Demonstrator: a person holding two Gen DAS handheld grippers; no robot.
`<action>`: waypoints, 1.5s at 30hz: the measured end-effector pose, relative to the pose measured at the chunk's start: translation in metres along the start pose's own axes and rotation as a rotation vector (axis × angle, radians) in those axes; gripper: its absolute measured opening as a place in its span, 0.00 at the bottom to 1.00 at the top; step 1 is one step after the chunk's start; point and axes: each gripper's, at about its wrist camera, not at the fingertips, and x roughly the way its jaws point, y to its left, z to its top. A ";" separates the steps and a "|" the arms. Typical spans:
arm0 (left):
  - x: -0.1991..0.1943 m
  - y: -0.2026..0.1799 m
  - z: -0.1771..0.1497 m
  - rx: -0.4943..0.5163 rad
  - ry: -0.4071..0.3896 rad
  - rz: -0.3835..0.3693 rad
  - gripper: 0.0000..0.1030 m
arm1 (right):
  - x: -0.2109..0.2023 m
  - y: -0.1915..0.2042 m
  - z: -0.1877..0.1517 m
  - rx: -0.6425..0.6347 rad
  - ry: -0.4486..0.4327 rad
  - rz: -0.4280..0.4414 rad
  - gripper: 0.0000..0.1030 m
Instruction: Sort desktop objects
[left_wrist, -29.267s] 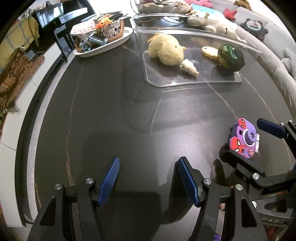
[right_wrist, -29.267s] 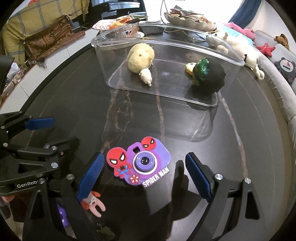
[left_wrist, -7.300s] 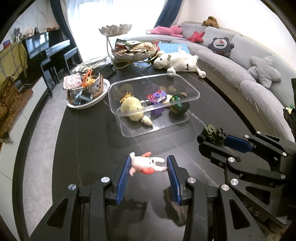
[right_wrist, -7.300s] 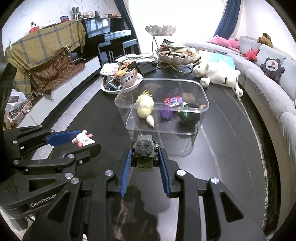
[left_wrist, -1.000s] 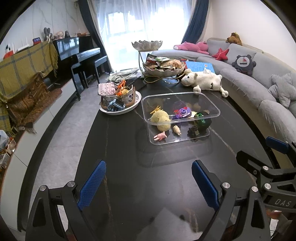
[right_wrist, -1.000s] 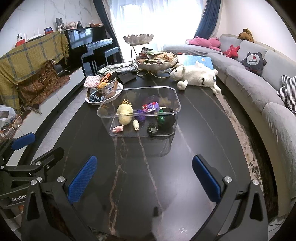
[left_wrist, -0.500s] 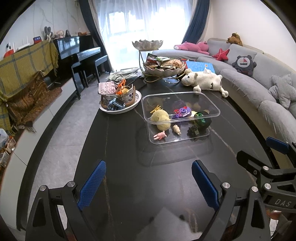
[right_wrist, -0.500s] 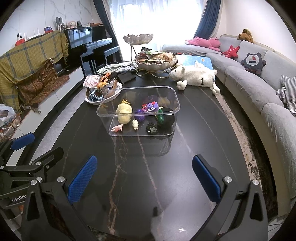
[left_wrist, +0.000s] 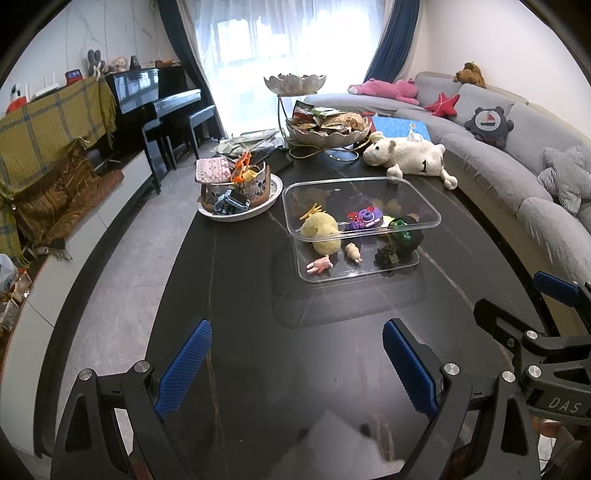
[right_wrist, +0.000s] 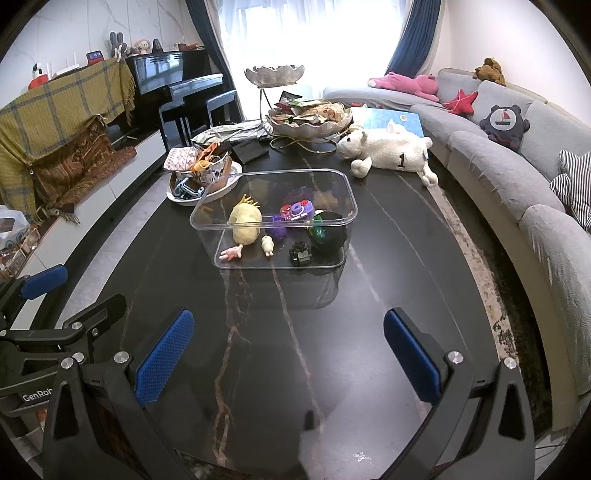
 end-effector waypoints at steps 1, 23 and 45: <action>0.000 0.000 0.000 -0.001 0.002 0.000 0.89 | 0.000 0.000 0.000 -0.001 0.000 -0.001 0.99; 0.001 0.002 -0.001 -0.004 0.006 -0.006 0.89 | 0.000 0.001 0.000 -0.010 -0.001 -0.004 0.99; 0.001 -0.001 0.000 0.009 0.003 0.002 0.89 | 0.000 0.001 0.002 -0.016 -0.007 -0.007 0.99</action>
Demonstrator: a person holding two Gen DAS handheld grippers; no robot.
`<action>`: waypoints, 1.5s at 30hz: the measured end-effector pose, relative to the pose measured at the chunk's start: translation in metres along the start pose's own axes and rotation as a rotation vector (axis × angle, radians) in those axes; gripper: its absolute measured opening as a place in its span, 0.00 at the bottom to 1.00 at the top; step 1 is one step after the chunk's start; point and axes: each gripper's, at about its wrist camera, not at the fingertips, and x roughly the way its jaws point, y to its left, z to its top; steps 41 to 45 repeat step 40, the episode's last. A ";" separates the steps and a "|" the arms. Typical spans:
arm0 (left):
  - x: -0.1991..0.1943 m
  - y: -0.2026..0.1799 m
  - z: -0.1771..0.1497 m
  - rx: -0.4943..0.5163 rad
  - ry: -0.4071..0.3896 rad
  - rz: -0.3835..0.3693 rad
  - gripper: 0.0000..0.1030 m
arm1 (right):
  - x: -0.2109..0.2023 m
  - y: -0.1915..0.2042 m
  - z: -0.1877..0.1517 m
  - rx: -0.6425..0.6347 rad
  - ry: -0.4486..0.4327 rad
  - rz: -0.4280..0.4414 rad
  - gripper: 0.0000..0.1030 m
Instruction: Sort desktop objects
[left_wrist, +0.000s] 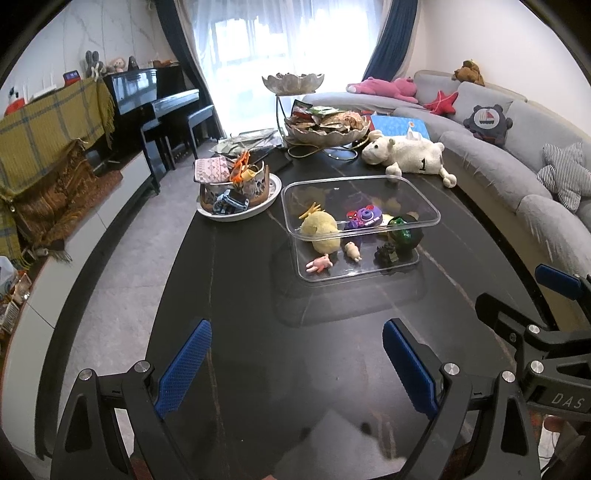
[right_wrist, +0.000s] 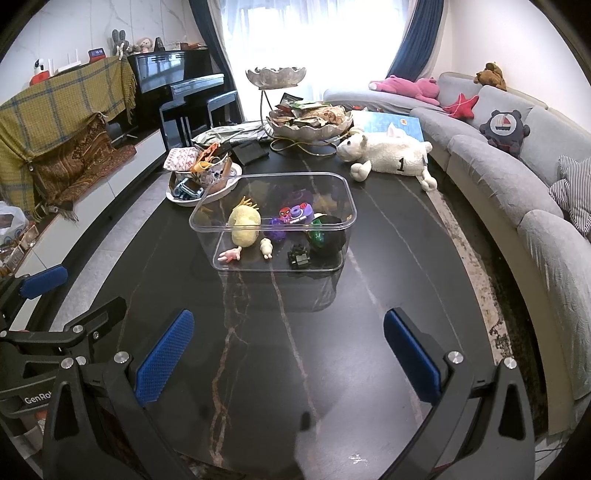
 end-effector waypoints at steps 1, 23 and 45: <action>0.000 0.000 0.000 0.000 0.001 0.001 0.89 | 0.000 0.000 0.000 -0.001 0.000 -0.001 0.99; 0.002 0.006 -0.002 -0.033 0.011 -0.026 0.89 | 0.001 0.000 0.000 0.002 0.006 0.006 0.99; -0.002 0.008 -0.004 -0.048 -0.008 -0.020 0.89 | 0.002 0.003 -0.002 -0.004 0.008 0.019 0.99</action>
